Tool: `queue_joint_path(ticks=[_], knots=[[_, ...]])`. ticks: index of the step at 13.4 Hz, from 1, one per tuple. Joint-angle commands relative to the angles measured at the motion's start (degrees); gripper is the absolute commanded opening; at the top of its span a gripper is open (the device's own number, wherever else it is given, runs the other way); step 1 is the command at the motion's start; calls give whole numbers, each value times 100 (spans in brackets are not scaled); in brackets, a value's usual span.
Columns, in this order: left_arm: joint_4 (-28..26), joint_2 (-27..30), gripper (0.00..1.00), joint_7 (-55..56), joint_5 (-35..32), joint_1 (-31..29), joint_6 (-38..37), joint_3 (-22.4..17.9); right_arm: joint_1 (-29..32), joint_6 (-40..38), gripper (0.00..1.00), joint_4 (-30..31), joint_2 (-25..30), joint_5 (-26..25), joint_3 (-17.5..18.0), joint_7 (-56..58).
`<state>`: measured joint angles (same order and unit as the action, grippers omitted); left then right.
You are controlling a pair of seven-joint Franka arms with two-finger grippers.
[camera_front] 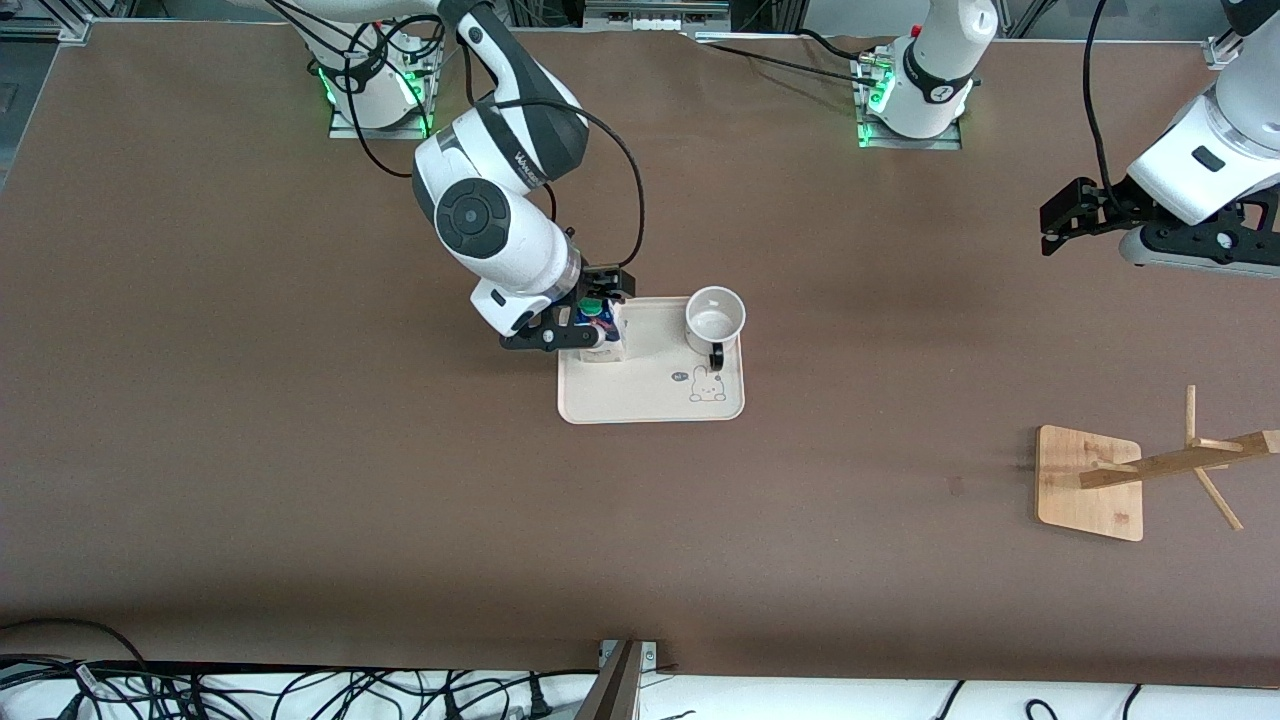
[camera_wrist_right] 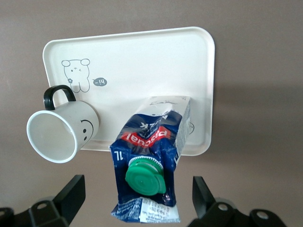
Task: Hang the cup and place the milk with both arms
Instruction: 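Close the right gripper around the milk carton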
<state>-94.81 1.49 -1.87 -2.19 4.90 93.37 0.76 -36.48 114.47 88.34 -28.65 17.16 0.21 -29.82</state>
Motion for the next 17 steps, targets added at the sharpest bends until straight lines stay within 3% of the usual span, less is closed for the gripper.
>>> queue_joint_path(ticks=[1,13,15,16,17], knots=[[50,9,100,-94,87,-7,-29,3,-79,49,100,-71,-105,-28,-47,-43],[59,9,100,-85,87,-7,-29,3,-105,-3,100,-45,-264,-46,-47,204],[59,9,100,-85,79,-7,-29,3,-114,-12,61,-45,-272,-46,-47,152],[59,0,100,-85,87,-7,-29,3,-123,-12,50,-36,-264,-46,-47,151],[51,9,100,-94,87,-7,-29,3,-132,-3,46,-36,-272,-46,-47,151]])
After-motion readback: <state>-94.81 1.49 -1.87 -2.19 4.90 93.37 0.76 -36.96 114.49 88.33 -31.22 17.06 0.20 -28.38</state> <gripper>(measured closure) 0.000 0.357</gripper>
